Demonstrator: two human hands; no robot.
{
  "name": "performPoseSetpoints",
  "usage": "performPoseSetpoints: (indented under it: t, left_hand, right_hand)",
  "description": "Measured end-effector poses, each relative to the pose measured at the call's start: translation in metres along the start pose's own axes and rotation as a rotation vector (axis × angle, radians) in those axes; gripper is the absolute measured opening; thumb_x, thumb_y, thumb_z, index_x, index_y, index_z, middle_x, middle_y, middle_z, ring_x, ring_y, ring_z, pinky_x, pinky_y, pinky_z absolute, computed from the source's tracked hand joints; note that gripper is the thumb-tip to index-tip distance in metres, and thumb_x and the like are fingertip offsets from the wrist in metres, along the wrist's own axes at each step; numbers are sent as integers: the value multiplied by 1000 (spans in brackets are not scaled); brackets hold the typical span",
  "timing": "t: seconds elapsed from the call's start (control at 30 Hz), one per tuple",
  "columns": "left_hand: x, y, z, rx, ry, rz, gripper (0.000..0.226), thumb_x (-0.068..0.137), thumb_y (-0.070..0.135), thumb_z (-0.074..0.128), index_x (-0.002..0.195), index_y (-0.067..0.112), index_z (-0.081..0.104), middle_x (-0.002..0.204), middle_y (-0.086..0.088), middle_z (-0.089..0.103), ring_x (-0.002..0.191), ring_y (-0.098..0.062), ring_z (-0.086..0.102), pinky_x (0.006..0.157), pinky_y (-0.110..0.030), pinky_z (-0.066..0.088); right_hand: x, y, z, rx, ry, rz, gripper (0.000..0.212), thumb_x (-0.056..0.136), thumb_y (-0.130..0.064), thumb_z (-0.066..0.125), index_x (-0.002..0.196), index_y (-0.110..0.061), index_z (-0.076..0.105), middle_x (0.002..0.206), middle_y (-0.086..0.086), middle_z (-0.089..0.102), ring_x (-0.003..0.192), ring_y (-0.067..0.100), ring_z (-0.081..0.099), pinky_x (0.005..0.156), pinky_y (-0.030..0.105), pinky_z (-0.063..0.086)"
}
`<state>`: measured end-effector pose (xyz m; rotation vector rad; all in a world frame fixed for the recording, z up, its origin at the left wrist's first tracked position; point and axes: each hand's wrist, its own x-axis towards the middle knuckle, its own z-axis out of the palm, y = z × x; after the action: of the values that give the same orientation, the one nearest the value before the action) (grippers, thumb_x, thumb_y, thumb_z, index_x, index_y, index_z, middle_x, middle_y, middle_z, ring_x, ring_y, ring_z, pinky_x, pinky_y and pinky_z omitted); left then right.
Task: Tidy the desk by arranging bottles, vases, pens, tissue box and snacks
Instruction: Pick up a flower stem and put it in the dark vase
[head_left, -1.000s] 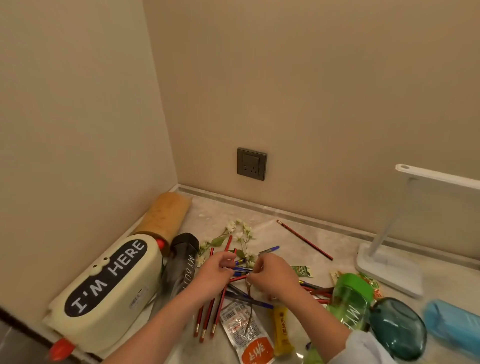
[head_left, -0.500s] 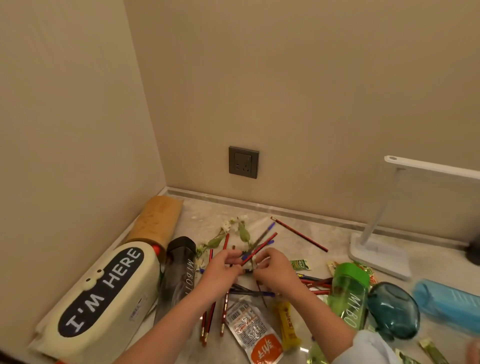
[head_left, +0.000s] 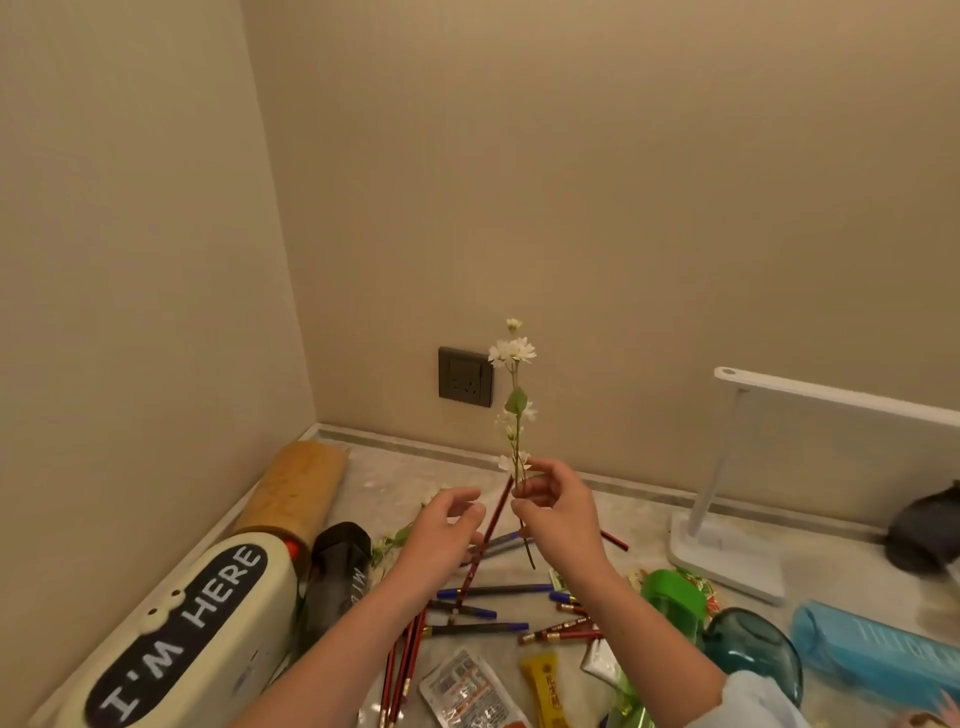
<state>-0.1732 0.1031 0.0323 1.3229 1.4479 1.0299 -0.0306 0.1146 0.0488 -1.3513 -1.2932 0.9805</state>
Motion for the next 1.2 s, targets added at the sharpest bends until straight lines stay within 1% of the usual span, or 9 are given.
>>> performPoseSetpoints:
  t: [0.07,0.23,0.37,0.53,0.63,0.8,0.93,1.07,1.2]
  left_hand:
    - [1,14,0,8,9,38,29,98,26,50,126,24,54,117,6,58,90,-7,63,66,-19,50]
    - [6,59,3,-26,8,156,27,95,28,55,121,25,60,103,11,64,87,-7,64,66,-20,49]
    - [11,85,12,-50,-6,210,28,92,29,60,119,20,62,101,6,67,87,-7,64,68,-20,47]
    - [15,102,23,-97,-38,243,25,86,28,68,110,21,66,100,5,69,96,-11,63,84,-29,52]
    - [12,109,31,-124,-112,278,16,84,24,70,101,23,70,94,5,73,92,-9,66,82,-28,54]
    - [7,121,52,-240,-219,280,14,84,13,70,98,16,72,89,0,76,86,-13,72,76,-28,58]
    - [-3,140,80,-331,-298,283,20,83,9,71,102,6,69,88,-7,76,82,-19,73,66,-25,58]
    - [-19,168,113,-387,-364,331,13,82,7,72,91,15,67,77,-1,76,75,-18,73,68,-29,58]
    - [-36,194,154,-371,-430,437,14,82,9,72,93,18,69,81,-4,76,77,-19,74,68,-28,59]
  right_hand:
    - [2,-12,-5,6,2,-22,42,81,6,62,110,-24,58,91,10,66,82,21,65,65,37,60]
    - [1,-39,-20,49,-20,-73,38,81,6,64,106,-22,60,91,9,67,84,20,67,60,26,58]
    - [0,-54,-35,68,-13,-87,34,79,4,68,103,-19,62,90,7,70,84,20,70,61,29,59]
    - [-6,-66,-57,50,24,-104,26,79,2,71,97,-16,64,87,4,73,81,15,72,68,35,61]
    - [-11,-69,-67,59,49,-83,19,80,0,70,93,-14,65,86,5,74,82,17,73,71,38,61]
    - [-25,-78,-92,75,153,-44,11,84,-4,65,91,-12,69,85,6,74,82,16,72,63,29,58]
    - [-42,-92,-125,38,288,-73,9,87,-10,63,94,-13,69,88,5,73,83,14,70,64,33,60]
    - [-60,-113,-170,31,426,-136,14,90,-12,61,103,-16,65,97,6,69,86,15,69,63,33,61]
    - [-78,-138,-221,22,454,-229,18,89,-22,65,107,-22,66,100,1,69,89,13,68,62,26,59]
